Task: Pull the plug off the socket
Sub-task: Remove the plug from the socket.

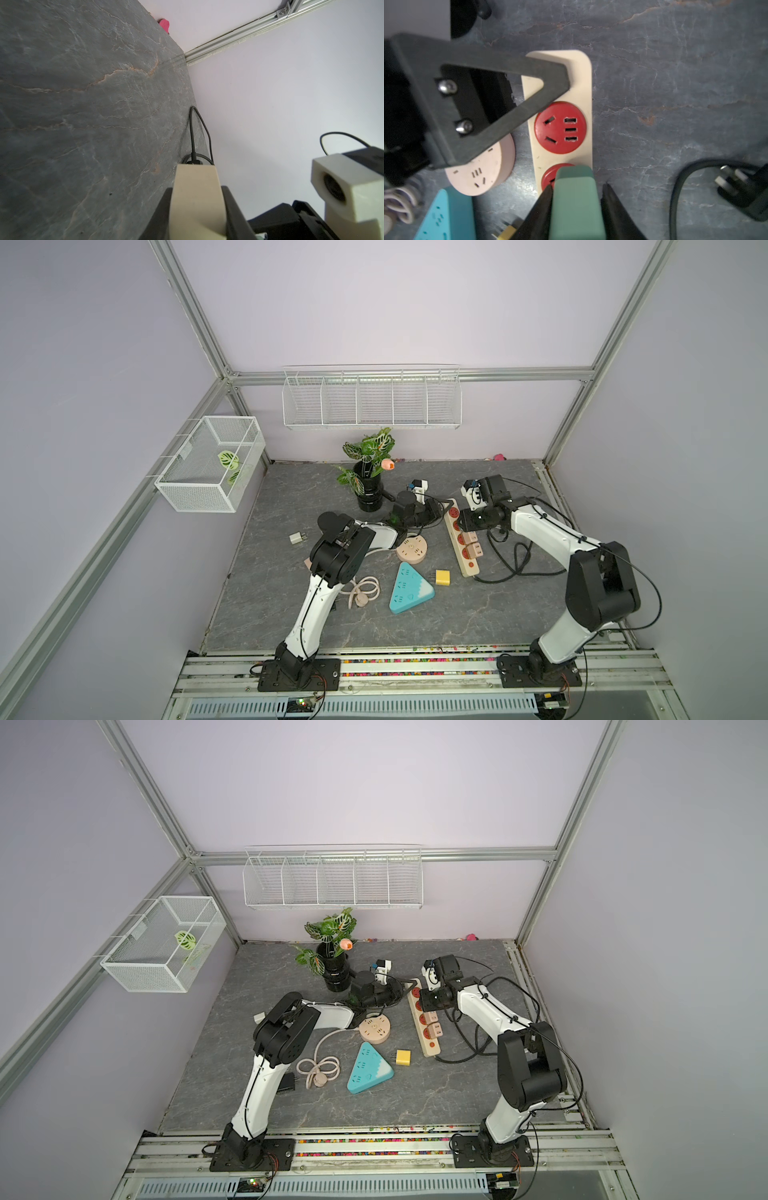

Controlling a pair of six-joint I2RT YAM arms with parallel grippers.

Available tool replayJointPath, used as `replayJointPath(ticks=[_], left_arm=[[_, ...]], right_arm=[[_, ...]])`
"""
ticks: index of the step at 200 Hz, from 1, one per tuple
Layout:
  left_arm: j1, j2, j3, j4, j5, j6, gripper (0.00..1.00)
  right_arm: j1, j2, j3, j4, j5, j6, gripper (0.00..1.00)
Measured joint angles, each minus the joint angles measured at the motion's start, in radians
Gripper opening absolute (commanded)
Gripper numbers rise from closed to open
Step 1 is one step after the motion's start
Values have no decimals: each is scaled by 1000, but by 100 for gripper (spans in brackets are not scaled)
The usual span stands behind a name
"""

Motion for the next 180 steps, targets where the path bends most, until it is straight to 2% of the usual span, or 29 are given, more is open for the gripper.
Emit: replayJointPath(ticks=[3,79,180], left_arm=[[0,-3,0,-7,-2,2,0],[-23,-122,-34,-190,-107,128,0],[-39,-160,-98,-129,-91,168,0]], right_arm=[[1,0,0,0,-2,-4,0],[3,-42,1,-42,-29,-5,0],[-6,-122,-58,-59,-44,-22,0]])
